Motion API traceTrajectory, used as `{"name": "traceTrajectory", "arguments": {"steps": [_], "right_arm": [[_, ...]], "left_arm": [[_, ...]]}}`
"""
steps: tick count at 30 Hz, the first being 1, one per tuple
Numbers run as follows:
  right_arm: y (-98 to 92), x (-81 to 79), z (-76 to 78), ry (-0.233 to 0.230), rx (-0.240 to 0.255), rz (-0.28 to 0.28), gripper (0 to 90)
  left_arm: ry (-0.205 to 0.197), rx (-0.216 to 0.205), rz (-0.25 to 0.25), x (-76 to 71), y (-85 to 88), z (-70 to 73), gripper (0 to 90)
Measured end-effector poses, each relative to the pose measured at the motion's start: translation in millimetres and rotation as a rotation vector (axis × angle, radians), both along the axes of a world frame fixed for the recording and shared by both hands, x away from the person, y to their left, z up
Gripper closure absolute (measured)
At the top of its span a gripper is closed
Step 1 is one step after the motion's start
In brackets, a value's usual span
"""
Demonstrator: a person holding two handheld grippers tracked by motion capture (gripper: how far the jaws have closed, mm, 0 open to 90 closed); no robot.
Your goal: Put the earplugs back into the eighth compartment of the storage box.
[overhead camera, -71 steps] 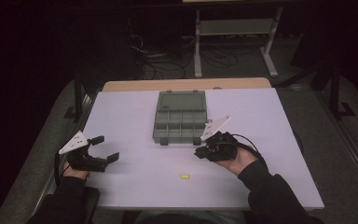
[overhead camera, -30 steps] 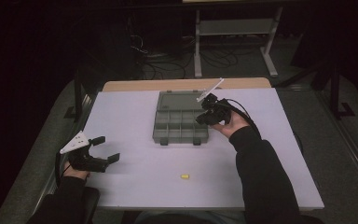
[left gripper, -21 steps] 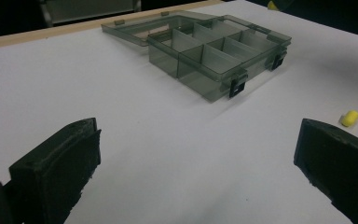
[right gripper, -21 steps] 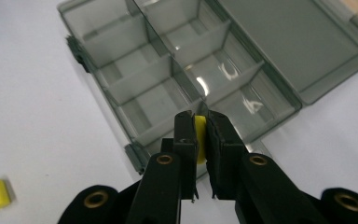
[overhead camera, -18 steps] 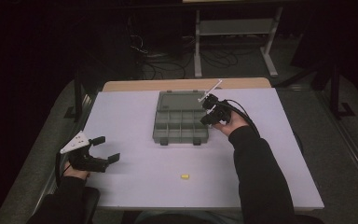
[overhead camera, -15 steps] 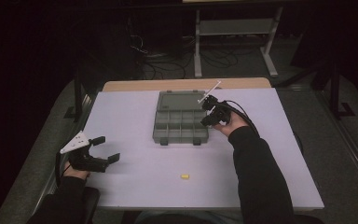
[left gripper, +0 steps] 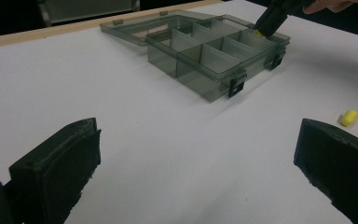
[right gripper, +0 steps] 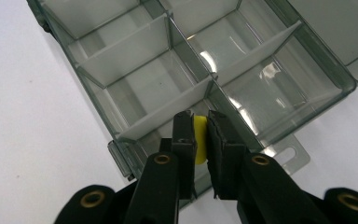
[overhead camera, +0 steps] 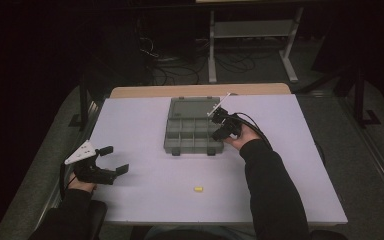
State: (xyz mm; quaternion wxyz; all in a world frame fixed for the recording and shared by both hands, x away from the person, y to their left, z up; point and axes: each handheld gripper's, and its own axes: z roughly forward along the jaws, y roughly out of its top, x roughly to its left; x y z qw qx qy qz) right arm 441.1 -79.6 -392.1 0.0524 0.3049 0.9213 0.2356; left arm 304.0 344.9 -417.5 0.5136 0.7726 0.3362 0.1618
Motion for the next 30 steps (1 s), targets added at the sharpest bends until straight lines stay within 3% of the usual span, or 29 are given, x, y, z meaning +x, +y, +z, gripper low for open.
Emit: {"name": "traceTrajectory", "arguments": {"steps": [4, 11, 12, 18, 30], "right_arm": [[0.4, -2.4, 2.4, -0.019, 0.010, -0.005, 70.1], [2.4, -11.7, 14.7, -0.056, 0.051, 0.018, 62.2], [3.3, -18.1, 20.8, -0.073, 0.064, 0.031, 56.6], [-0.2, -33.4, 37.8, -0.117, 0.097, 0.056, 47.2], [7.2, -58.5, 52.0, -0.146, 0.107, 0.122, 29.5]], "left_arm": [[0.001, 0.001, -0.002, 0.2, -0.1, -0.1, 0.0], [0.002, 0.001, -0.004, 0.0, -0.2, -0.2, 0.0], [0.003, 0.001, -0.004, 0.0, -0.3, -0.2, 0.0], [0.005, 0.004, -0.004, -0.1, -0.6, -0.3, 0.0], [0.008, 0.007, -0.008, 0.0, -0.6, -0.5, 0.0]]}}
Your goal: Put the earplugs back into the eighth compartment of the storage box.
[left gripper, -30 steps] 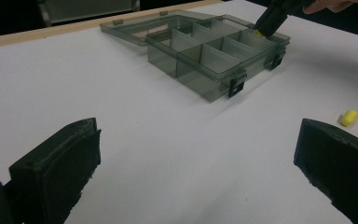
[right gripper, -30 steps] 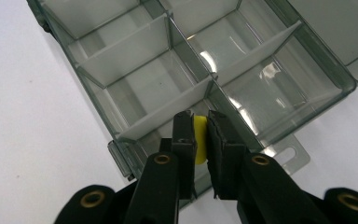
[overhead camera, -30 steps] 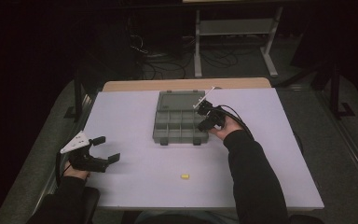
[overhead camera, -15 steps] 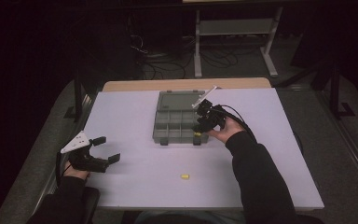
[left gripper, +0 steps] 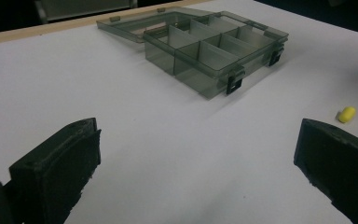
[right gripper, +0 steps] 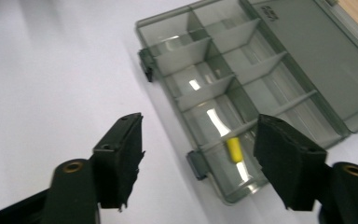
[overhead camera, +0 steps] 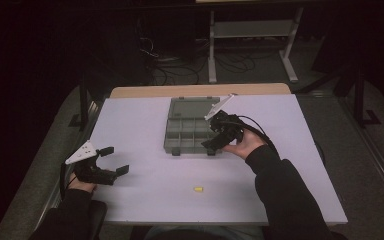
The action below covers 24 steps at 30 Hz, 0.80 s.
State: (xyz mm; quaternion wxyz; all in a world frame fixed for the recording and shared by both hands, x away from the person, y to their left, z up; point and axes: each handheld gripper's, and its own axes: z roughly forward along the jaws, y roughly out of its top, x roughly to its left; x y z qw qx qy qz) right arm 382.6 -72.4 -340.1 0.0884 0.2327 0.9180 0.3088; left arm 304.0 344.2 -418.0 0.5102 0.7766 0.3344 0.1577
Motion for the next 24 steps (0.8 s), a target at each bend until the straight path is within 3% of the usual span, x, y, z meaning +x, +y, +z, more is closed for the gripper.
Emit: {"name": "traceTrajectory", "arguments": {"steps": [9, 14, 24], "right_arm": [[13.8, -18.7, -2.9, -0.007, -0.017, 0.044, 14.5], [19.6, -30.4, -12.2, 0.005, -0.012, 0.078, 1.5], [27.3, -47.2, -27.2, 0.036, -0.002, 0.139, 0.4]], "left_arm": [[0.000, 0.001, -0.003, 0.1, -0.1, -0.1, 0.0], [0.001, 0.001, -0.004, 0.1, -0.3, -0.2, 0.0], [0.003, 0.001, -0.005, 0.0, -0.5, -0.3, 0.0]]}}
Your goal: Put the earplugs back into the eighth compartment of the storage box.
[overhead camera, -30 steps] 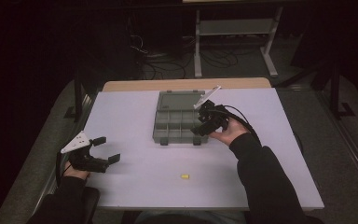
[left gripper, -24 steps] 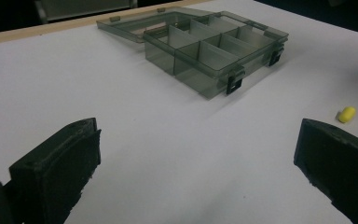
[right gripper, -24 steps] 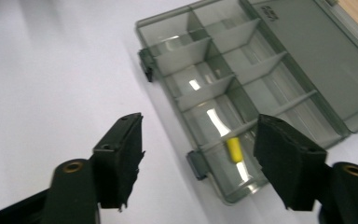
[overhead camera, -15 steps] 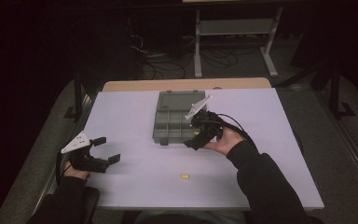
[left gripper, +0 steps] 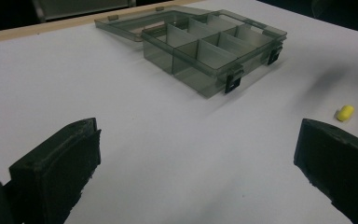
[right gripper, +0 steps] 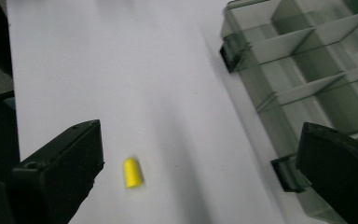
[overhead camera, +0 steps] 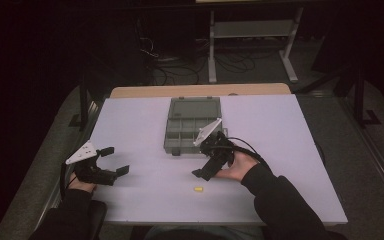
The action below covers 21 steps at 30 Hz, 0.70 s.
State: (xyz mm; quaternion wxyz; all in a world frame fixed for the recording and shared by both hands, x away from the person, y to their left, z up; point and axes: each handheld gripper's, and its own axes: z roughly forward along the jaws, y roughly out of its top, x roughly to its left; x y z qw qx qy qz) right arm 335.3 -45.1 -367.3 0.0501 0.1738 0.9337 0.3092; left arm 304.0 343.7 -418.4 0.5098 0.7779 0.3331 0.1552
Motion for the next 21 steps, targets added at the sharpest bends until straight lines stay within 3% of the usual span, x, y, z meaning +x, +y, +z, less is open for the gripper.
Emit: {"name": "traceTrajectory", "arguments": {"steps": [21], "right_arm": [[7.5, -20.0, -41.8, 0.071, -0.042, 0.081, 4.5]], "left_arm": [[0.003, 0.002, -0.005, 0.2, -0.3, -0.3, 0.0]]}}
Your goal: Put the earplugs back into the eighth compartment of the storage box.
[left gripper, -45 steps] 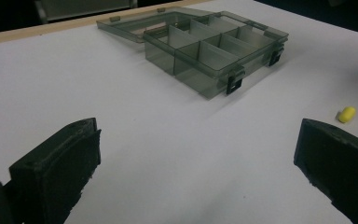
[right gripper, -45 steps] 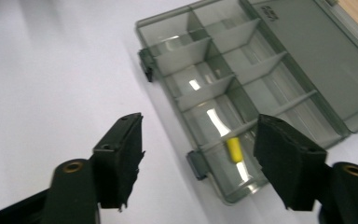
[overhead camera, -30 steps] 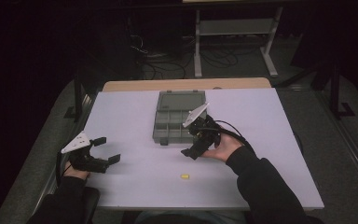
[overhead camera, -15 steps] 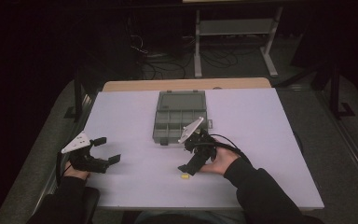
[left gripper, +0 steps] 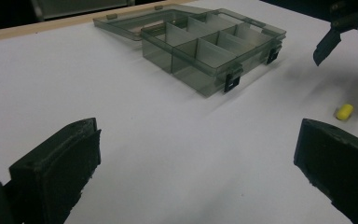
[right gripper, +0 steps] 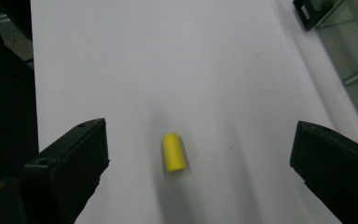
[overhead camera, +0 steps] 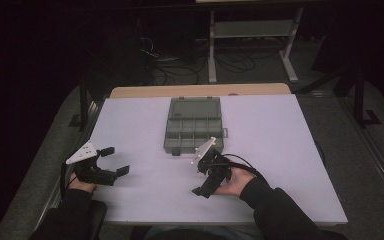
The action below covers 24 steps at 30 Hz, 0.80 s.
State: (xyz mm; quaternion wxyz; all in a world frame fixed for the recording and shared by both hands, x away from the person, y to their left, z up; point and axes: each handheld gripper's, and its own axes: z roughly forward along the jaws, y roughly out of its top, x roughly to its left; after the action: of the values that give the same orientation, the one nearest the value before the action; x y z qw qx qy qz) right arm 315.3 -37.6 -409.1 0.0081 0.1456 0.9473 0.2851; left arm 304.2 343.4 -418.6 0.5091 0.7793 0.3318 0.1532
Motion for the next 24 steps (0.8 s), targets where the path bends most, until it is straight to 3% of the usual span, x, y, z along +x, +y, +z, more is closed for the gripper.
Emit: {"name": "traceTrajectory", "arguments": {"steps": [7, 14, 15, 24], "right_arm": [[0.2, -5.2, -8.3, 0.012, -0.005, 0.033, 15.2], [2.7, -9.8, -13.3, 0.018, -0.017, 0.074, 32.9], [3.8, -10.6, -15.3, 0.011, -0.026, 0.084, 39.6], [7.7, -12.2, -20.7, 0.001, -0.066, 0.082, 61.3]], "left_arm": [[0.001, 0.000, -0.001, 0.0, 0.0, -0.1, 0.0], [0.002, 0.001, -0.001, 0.0, -0.1, -0.1, 0.0], [0.002, 0.001, -0.001, 0.1, -0.1, -0.2, 0.0], [0.002, 0.004, -0.004, 0.3, -0.1, -0.3, 0.0]]}}
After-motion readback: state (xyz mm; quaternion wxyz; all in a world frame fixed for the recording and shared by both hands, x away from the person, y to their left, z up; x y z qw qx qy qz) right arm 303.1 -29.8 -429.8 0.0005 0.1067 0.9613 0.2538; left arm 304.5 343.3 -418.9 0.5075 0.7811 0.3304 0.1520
